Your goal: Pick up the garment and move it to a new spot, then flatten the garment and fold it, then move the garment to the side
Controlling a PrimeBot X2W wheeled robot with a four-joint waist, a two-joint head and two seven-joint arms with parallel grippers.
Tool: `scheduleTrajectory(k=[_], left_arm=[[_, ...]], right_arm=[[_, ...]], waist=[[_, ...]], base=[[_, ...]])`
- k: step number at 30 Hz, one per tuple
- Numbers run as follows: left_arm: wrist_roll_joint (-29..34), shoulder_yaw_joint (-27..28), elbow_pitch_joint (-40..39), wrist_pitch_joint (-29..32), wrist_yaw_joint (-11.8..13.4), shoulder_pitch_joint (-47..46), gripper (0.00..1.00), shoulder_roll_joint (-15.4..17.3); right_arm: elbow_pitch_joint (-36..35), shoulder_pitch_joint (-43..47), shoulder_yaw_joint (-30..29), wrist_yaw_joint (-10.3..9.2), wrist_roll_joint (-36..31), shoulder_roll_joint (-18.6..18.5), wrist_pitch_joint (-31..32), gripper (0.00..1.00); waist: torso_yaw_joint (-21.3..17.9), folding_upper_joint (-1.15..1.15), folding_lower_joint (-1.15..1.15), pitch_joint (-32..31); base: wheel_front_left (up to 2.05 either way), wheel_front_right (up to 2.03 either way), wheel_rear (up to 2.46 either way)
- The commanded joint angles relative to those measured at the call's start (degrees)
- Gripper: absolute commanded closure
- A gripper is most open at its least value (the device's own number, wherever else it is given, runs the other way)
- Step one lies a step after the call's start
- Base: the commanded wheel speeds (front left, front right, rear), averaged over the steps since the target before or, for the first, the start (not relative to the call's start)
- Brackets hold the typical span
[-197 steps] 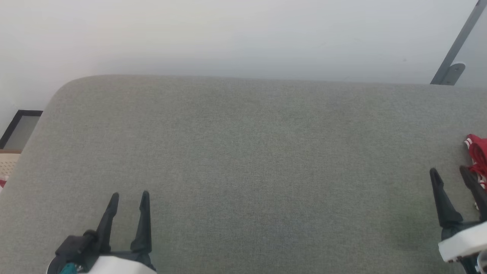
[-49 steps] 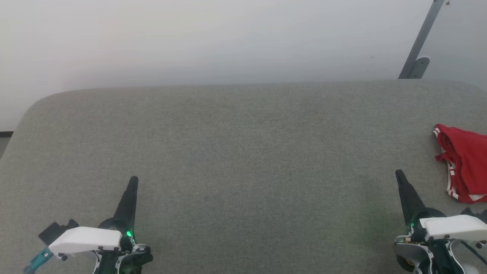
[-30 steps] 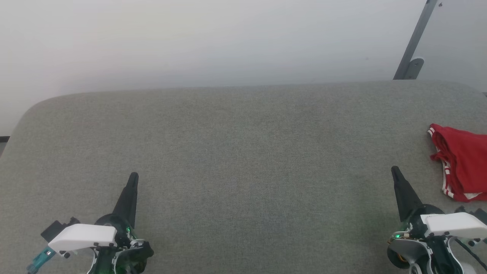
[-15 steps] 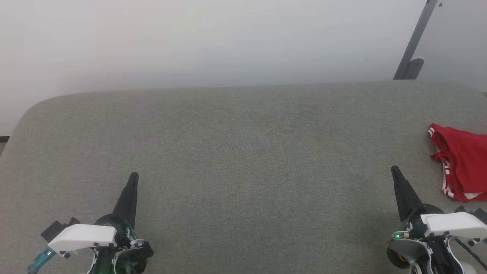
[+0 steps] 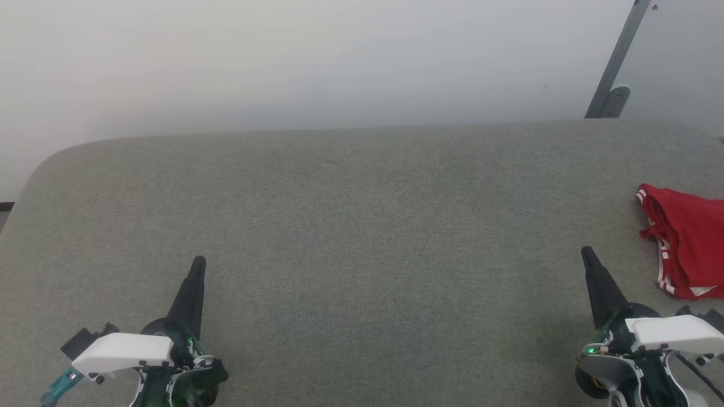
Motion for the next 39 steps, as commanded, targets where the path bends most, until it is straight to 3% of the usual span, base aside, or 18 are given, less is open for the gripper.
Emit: scheduleTrajectory(k=[1, 39], left_arm=[[0.03, 0.20, -0.02, 0.21, -0.16, -0.44, 1.00, 0.09], [0.49, 0.67, 0.00, 0.57, -0.16, -0.51, 1.00, -0.27]], right_arm=[[0.18, -0.30, -0.18, 0.02, 0.20, 0.28, 0.09, 1.00], [0.19, -0.31, -0.22, 0.02, 0.10, 0.31, 0.15, 1.00]], waist=[[0.00, 0.00, 0.00, 0.00], [0.00, 0.00, 0.00, 0.00]], base=[[0.00, 0.00, 0.00], [0.00, 0.00, 0.00]])
